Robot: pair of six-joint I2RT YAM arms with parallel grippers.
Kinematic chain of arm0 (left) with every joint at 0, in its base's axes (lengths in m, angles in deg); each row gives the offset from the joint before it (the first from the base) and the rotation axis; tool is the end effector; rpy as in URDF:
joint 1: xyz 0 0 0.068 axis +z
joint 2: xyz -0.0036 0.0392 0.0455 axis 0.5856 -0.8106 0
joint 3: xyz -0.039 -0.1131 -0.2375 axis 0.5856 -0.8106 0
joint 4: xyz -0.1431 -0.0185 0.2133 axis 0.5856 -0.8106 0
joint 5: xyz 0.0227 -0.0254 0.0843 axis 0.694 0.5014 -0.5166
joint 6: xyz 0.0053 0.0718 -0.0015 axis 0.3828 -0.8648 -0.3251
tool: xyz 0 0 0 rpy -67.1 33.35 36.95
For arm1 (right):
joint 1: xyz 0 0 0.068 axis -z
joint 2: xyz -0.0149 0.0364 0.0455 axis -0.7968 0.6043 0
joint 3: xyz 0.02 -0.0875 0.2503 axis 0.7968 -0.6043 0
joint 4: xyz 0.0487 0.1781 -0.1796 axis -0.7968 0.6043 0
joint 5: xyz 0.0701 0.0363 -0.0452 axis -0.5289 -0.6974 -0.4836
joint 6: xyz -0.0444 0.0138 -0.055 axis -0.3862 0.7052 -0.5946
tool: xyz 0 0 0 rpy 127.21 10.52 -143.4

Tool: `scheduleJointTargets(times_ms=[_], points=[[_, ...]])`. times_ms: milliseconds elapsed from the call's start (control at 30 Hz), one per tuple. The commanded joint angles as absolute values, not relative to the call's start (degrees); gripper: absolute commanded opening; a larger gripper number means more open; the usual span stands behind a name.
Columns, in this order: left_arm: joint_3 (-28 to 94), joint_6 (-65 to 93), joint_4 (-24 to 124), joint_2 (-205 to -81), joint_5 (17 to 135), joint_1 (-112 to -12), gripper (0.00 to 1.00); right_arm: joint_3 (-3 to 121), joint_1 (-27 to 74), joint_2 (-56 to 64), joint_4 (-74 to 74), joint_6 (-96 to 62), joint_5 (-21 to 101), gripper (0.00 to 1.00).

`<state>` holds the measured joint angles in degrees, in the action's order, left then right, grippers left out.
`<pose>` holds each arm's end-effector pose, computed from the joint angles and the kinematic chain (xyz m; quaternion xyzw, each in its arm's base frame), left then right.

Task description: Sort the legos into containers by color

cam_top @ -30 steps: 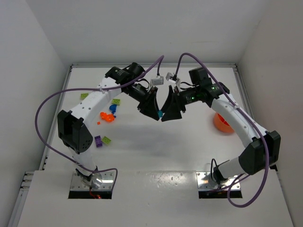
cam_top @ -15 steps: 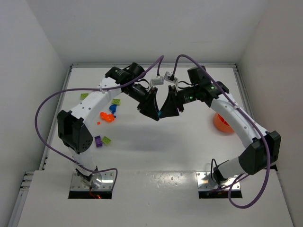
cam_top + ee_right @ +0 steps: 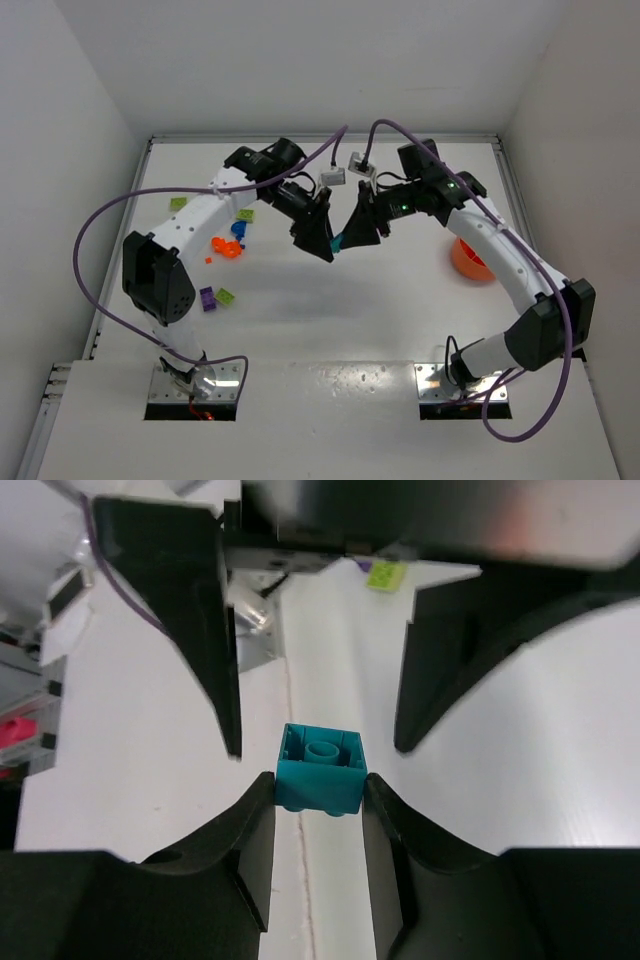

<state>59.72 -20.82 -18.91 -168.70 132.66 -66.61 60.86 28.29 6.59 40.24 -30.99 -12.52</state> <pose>0.2714 -0.2244 0.3236 0.4639 0.6945 -0.5370 0.1188 0.2591 0.1748 0.3268 -0.3956 0.7266 0.5061 0.2438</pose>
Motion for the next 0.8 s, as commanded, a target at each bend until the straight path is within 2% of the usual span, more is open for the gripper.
scheduleJointTargets(times_ms=[0,33,200,300,333,400,433,567,667,767], points=[[57.5,-19.0,-16.3,-165.4,131.8,-63.3,0.88,61.4,30.7,2.5,42.6,-35.6,-7.1,0.01],[55.5,-17.7,-14.0,-163.8,131.2,-62.3,0.99,60.1,31.4,1.1,42.6,-35.6,-4.9,0.01],[51.1,-8.4,-7.7,-161.3,131.2,-53.0,1.00,57.0,36.2,-3.1,44.5,-37.2,1.5,0.00],[49.8,-2.3,-5.2,-161.3,125.9,-47.2,1.00,56.5,38.4,-3.1,47.5,-38.8,11.0,0.00],[50.4,-1.8,-4.7,-161.3,123.0,-45.2,1.00,56.5,39.4,-3.1,47.5,-38.8,17.5,0.00],[51.7,-0.6,-4.7,-161.9,118.3,-44.5,1.00,56.5,40.5,-3.1,48.2,-38.3,24.4,0.00],[52.7,0.0,-4.0,-161.9,110.9,-44.5,1.00,56.5,41.9,-2.3,49.4,-37.1,30.4,0.00],[52.9,4.5,3.2,-156.9,95.9,-44.5,1.00,58.3,47.0,-0.3,52.3,-34.4,36.4,0.00],[52.0,4.5,4.9,-155.3,89.1,-46.1,1.00,58.3,50.2,0.9,50.3,-30.5,42.7,0.00],[51.3,4.5,3.9,-155.3,90.6,-46.7,1.00,60.6,53.7,2.8,50.2,-26.9,49.9,0.00]])
